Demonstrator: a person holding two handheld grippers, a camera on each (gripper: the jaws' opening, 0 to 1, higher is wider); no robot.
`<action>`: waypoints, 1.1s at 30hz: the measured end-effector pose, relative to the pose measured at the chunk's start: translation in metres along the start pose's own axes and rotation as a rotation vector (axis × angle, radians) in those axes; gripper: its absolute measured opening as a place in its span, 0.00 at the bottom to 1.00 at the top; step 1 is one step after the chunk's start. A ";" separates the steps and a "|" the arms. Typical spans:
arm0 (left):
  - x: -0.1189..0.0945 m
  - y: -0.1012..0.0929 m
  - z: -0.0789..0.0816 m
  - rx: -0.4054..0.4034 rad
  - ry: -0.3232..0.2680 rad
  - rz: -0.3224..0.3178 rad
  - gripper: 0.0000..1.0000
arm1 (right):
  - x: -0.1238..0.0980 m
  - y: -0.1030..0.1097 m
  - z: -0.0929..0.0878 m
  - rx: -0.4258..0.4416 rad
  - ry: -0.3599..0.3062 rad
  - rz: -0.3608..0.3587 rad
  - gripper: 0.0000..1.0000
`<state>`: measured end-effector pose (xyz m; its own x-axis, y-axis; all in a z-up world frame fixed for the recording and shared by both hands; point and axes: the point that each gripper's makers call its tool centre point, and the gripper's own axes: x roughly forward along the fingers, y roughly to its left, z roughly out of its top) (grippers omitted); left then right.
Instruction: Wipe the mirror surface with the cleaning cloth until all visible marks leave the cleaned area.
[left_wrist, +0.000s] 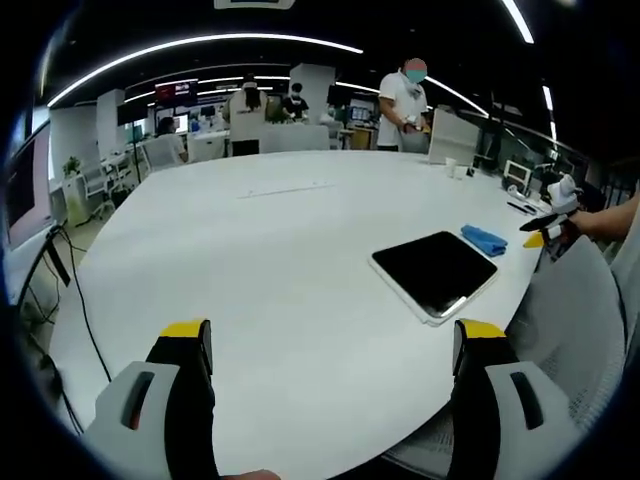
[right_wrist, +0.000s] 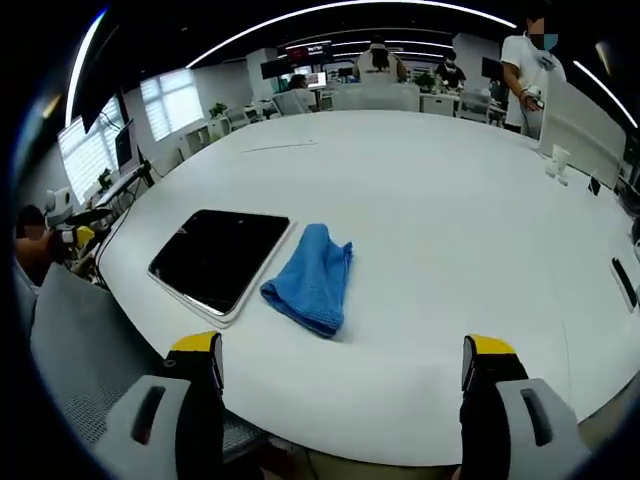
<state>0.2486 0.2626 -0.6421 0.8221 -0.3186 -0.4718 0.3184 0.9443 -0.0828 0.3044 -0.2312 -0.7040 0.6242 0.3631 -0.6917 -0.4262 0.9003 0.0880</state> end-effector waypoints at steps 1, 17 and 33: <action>0.000 0.001 0.000 0.001 0.001 0.001 0.99 | 0.000 0.000 0.001 -0.002 -0.001 0.001 0.98; 0.000 0.009 0.005 -0.007 -0.011 0.023 0.99 | 0.008 0.002 0.011 -0.019 0.000 0.012 0.98; -0.004 0.006 -0.002 -0.014 -0.010 0.041 0.99 | 0.013 0.004 0.005 -0.034 0.020 0.028 0.98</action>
<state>0.2466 0.2697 -0.6428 0.8391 -0.2805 -0.4660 0.2781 0.9576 -0.0756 0.3142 -0.2219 -0.7086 0.5991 0.3827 -0.7033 -0.4653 0.8812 0.0833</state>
